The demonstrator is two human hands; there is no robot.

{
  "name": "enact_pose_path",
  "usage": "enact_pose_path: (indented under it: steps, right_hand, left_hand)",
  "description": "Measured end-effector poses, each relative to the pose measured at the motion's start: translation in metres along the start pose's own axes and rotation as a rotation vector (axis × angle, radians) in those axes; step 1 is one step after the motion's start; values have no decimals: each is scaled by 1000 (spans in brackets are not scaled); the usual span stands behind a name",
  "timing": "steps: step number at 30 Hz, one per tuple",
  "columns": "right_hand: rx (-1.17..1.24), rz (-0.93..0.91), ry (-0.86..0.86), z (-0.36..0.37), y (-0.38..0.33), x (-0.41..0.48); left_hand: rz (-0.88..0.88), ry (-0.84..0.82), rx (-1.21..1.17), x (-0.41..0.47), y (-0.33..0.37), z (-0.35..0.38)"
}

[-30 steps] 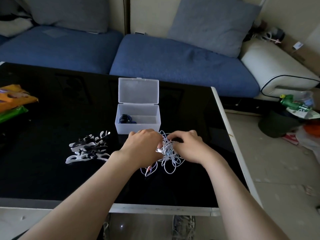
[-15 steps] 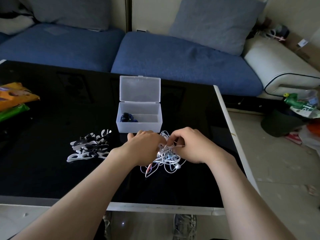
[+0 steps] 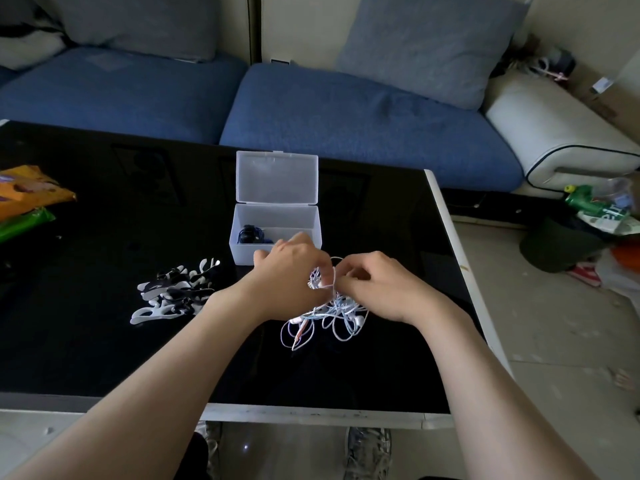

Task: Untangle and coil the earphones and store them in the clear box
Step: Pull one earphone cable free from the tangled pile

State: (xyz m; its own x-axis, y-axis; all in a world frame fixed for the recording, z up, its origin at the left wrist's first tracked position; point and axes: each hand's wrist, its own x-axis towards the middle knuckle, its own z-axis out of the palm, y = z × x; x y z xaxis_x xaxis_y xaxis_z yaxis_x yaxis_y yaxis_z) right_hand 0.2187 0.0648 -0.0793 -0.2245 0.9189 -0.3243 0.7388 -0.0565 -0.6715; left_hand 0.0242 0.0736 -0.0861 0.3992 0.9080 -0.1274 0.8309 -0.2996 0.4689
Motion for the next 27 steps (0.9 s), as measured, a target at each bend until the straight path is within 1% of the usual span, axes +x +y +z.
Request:
enact_pose_path:
  steps: [4, 7, 9, 12, 15, 17, 19, 21, 22, 25, 27]
  right_hand:
    - [-10, -35, 90, -3, 5, 2]
    - [7, -31, 176, -4, 9, 5]
    - [25, -35, 217, -3, 9, 7]
    - [48, -24, 223, -3, 5, 8]
    - [-9, 20, 222, -4, 7, 6]
    - [-95, 86, 214, -3, 12, 5]
    - [-151, 166, 193, -4, 18, 6]
    - [-159, 236, 222, -6, 20, 5]
    - [-160, 257, 251, -7, 21, 5]
    - [-135, 276, 309, -7, 19, 3]
    - [-107, 214, 334, -7, 15, 3]
  left_hand:
    - [-38, 74, -73, 3, -2, -6]
    - [-32, 139, -261, 6, -2, -9]
    - [-65, 194, -355, 7, 0, -11]
    - [-118, 259, -374, 9, 3, -9]
    - [-183, 340, -430, 10, 5, -13]
    - [-226, 400, -539, 8, 6, -20]
    - [-234, 428, -716, 6, 6, -26]
    - [-212, 428, -914, 3, 9, -29]
    - [-197, 435, -972, 3, 10, -30]
    - [-189, 484, -1019, 3, 12, -31]
    - [-209, 472, -1054, 4, 13, -31]
